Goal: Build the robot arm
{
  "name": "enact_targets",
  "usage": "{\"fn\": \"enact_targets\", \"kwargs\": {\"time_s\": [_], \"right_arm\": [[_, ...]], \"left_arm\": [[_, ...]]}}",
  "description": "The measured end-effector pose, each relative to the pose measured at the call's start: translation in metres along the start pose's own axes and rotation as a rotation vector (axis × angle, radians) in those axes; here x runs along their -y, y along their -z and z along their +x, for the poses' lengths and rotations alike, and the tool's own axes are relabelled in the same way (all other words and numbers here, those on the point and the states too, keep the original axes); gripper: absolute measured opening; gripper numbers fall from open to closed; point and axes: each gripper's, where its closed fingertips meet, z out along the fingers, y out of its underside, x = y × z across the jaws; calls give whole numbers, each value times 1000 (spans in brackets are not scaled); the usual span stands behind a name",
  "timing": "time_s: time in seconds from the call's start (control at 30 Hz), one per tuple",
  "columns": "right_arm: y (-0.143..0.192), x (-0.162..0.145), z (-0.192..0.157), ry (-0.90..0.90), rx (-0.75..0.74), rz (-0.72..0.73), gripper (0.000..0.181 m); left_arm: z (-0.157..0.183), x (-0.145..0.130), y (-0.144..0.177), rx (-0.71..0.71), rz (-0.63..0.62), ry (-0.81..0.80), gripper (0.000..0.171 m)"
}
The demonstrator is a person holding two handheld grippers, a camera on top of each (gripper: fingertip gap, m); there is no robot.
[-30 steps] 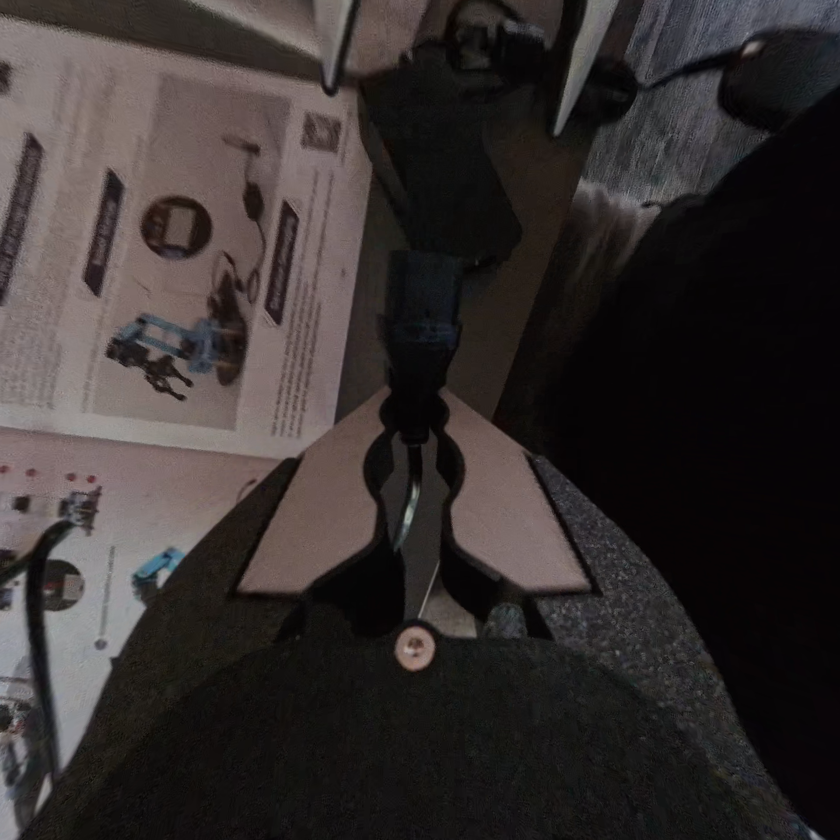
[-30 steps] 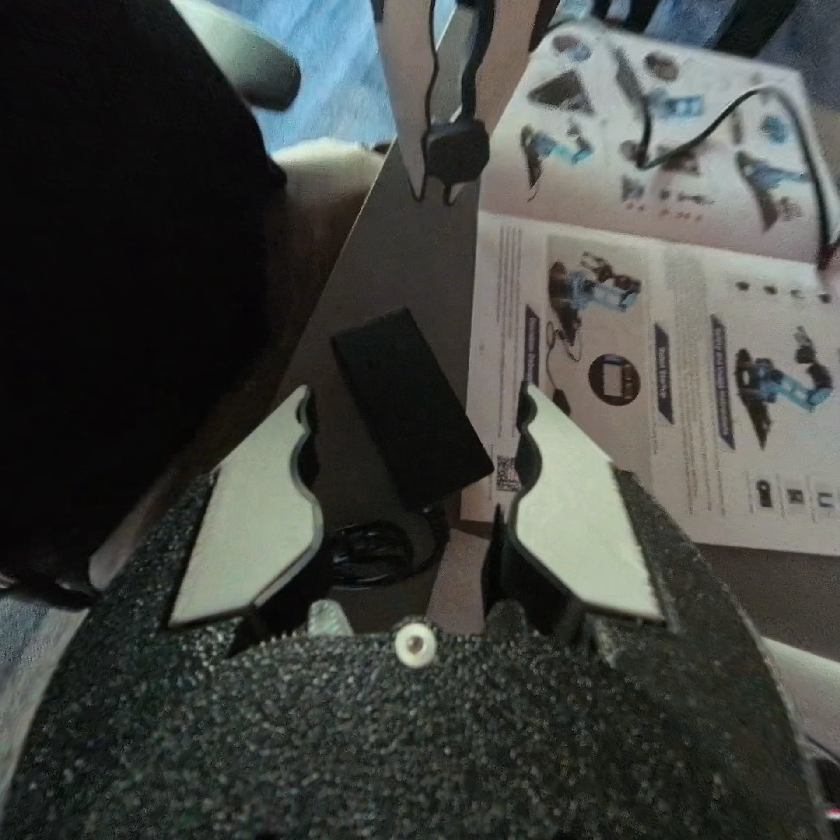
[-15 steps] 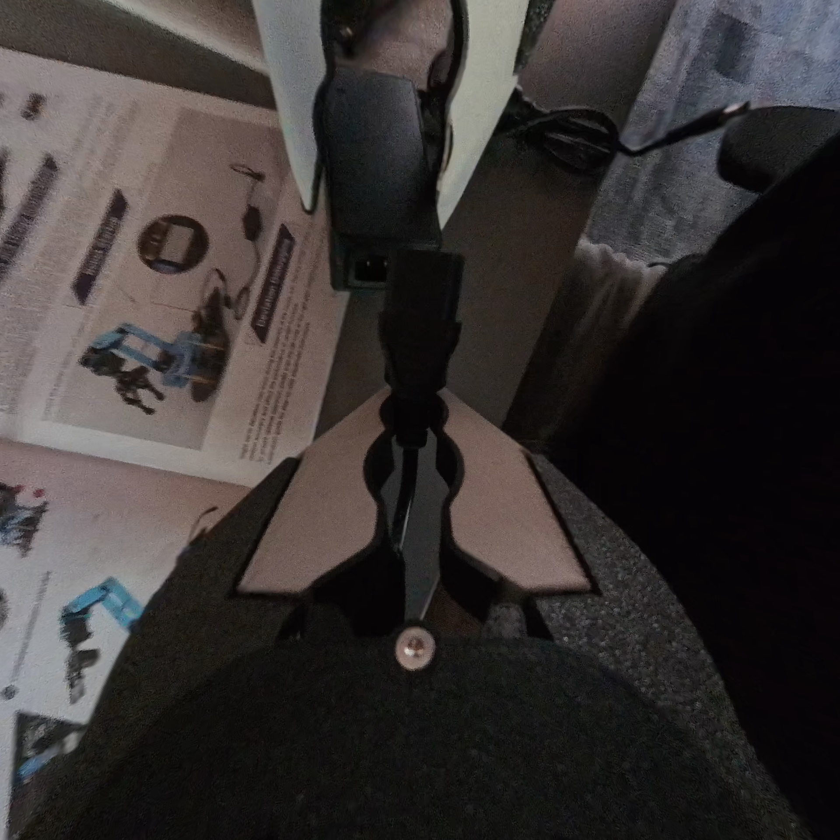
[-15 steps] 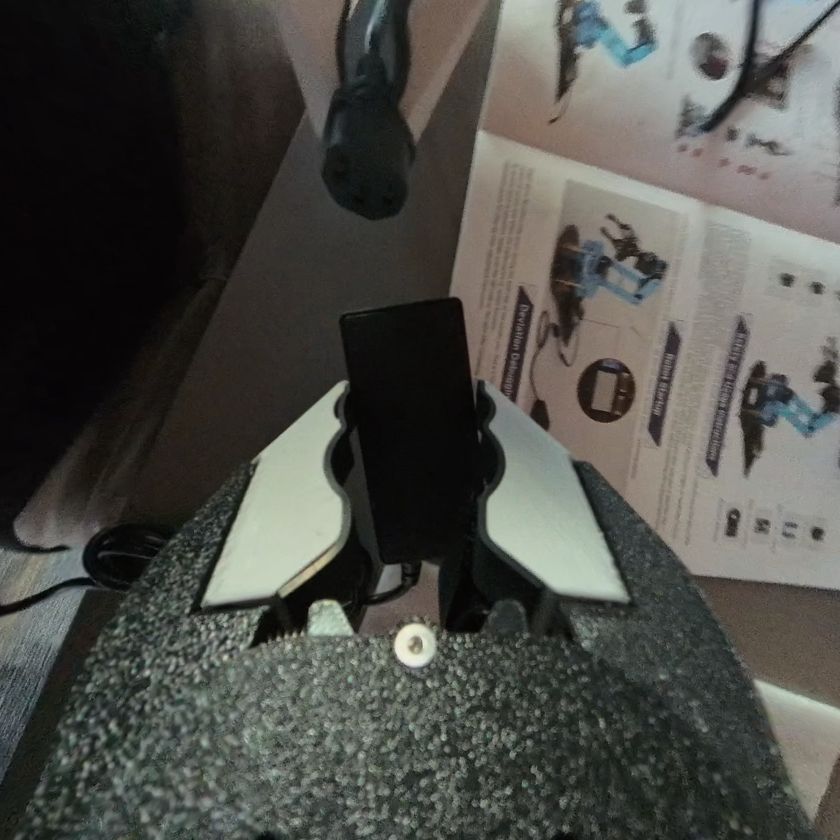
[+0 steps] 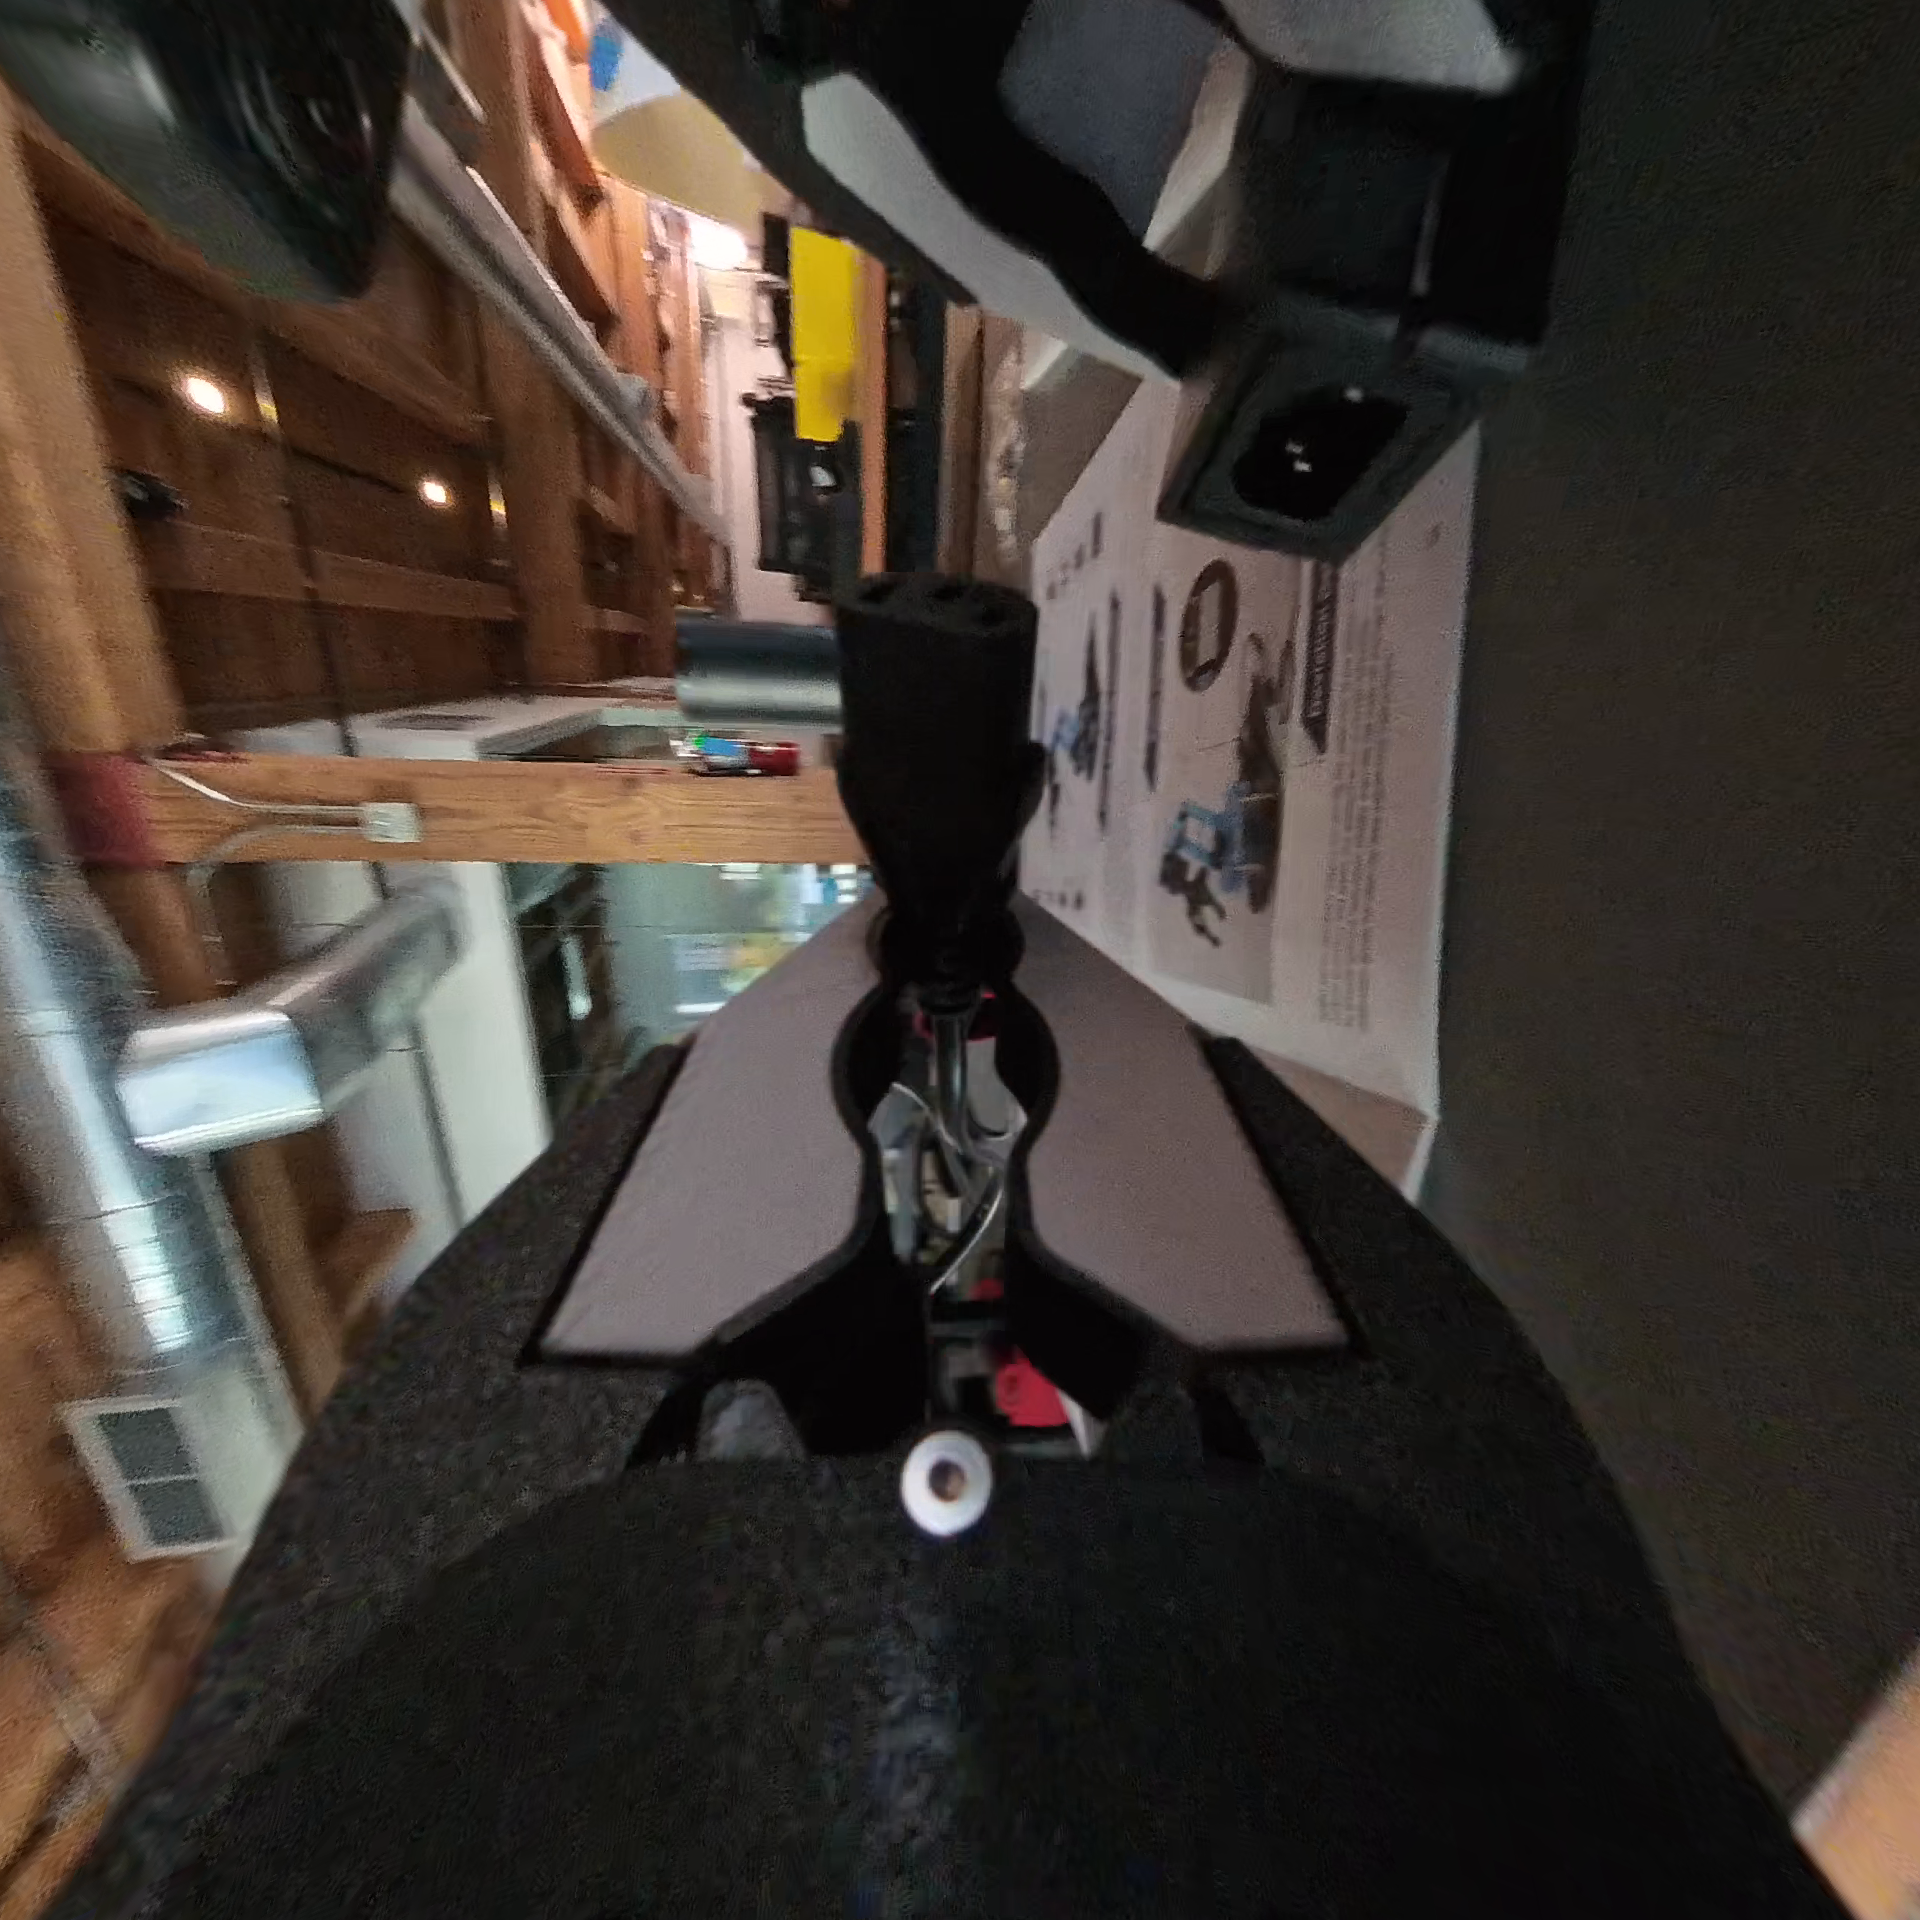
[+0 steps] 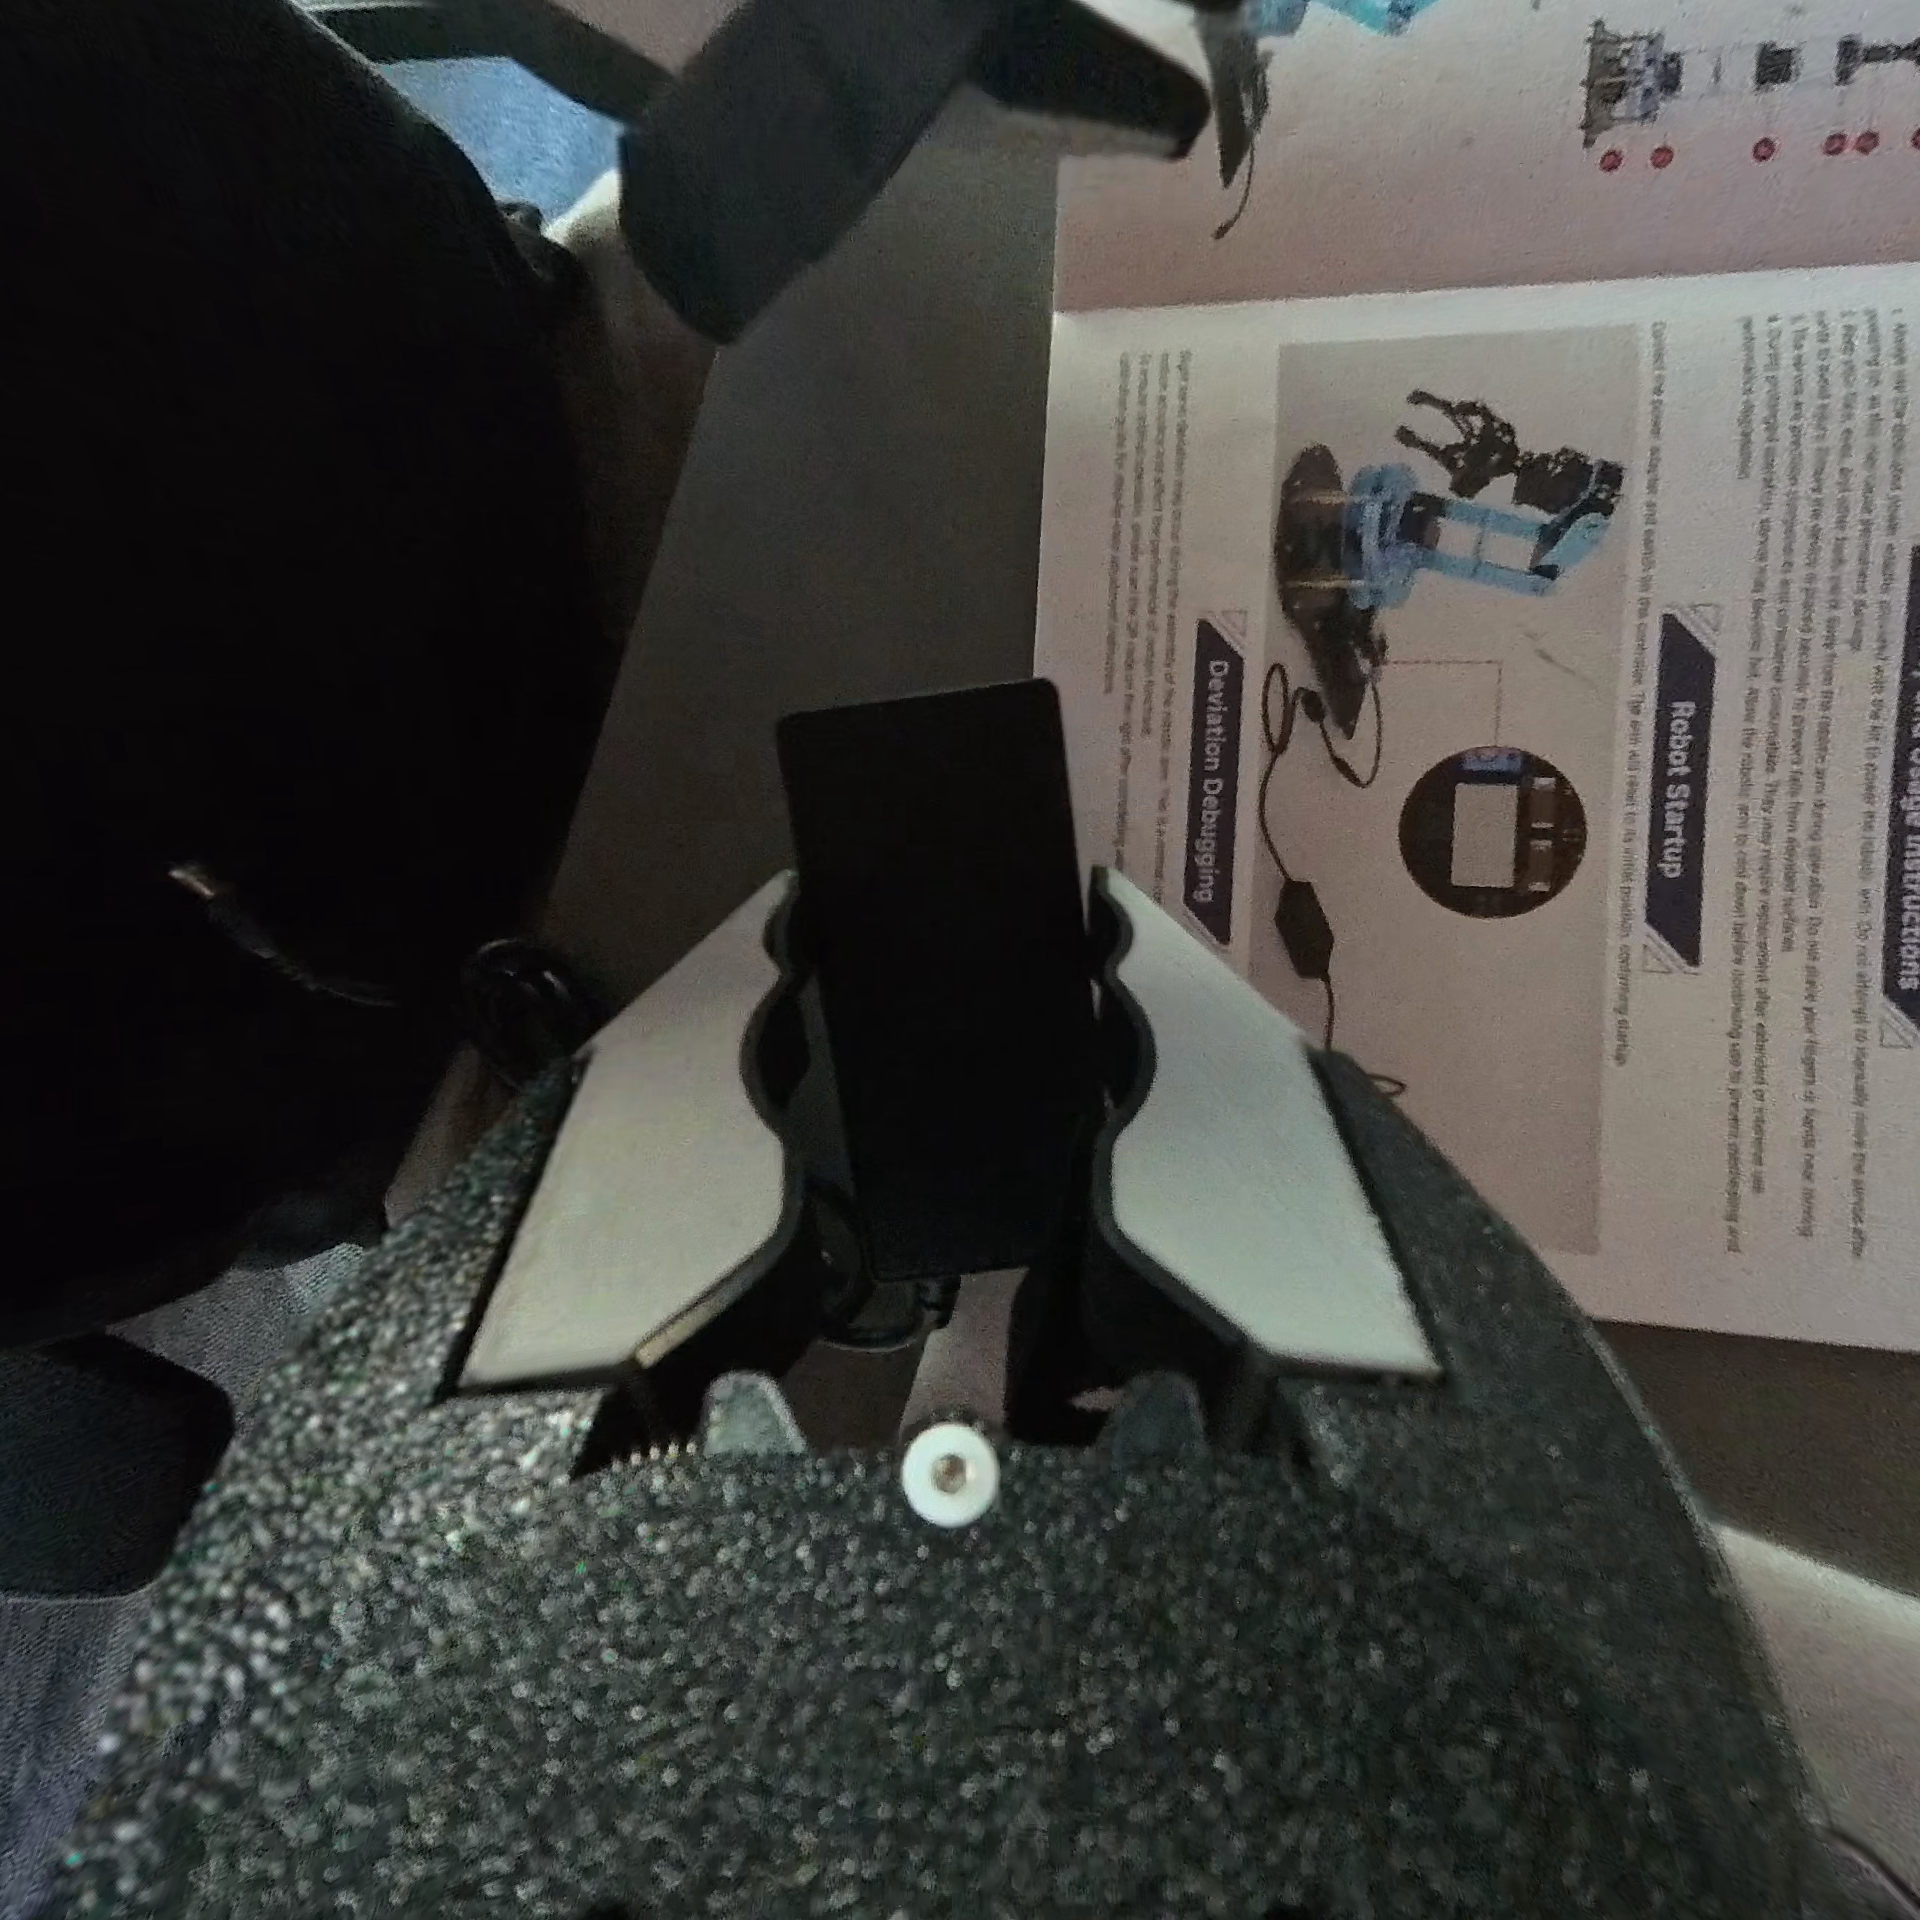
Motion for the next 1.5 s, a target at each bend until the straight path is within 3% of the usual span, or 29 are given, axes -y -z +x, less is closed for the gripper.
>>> {"fn": "enact_targets", "kwargs": {"time_s": [0.07,0.17,0.33,0.43,0.57,0.7,0.77,0.87,0.97,1.07,1.13,1.2,1.27,1.33,1.4,1.5], "right_arm": [[5,8,0,-35,59,74,52],[11,13,8,-158,112,145,52],[2,0,21,-113,-26,66,49],[12,3,18,-152,-18,128,64],[79,-9,18,-164,-208,203,61],[156,-74,13,-259,-497,198,49],[169,-126,-11,-368,-515,133,46],[162,-192,-49,-534,-488,106,46],[153,-224,-63,-647,-520,162,51],[153,-229,-59,-742,-624,268,46],[145,-231,-61,-901,-656,305,54],[144,-226,-61,-977,-766,375,35],[142,-215,-56,-1061,-845,504,35],[133,-227,-53,-1132,-938,457,36],[136,-232,-49,-1139,-1033,458,23],[138,-232,-51,-1110,-1113,418,13]], "left_arm": [[-8,-2,-4,105,-25,-114,10],[-5,-2,-12,140,-44,-211,10],[1,-7,-26,126,-58,-229,10],[24,-17,-28,-77,-78,-124,9],[40,-13,-23,-407,-41,178,10],[35,-14,-26,-613,-31,381,9],[34,-13,-28,-695,-22,419,10],[38,-8,-27,-828,-9,432,23],[38,-3,-28,-919,-2,424,29],[39,1,-29,-992,-13,450,36],[35,4,-31,-1010,-33,509,39],[33,7,-31,-1034,-48,595,39],[32,7,-32,-1047,-72,686,38],[34,12,-30,-1108,-83,803,39],[33,18,-27,-1180,-81,918,41],[22,30,-27,-1156,4,940,42]]}}
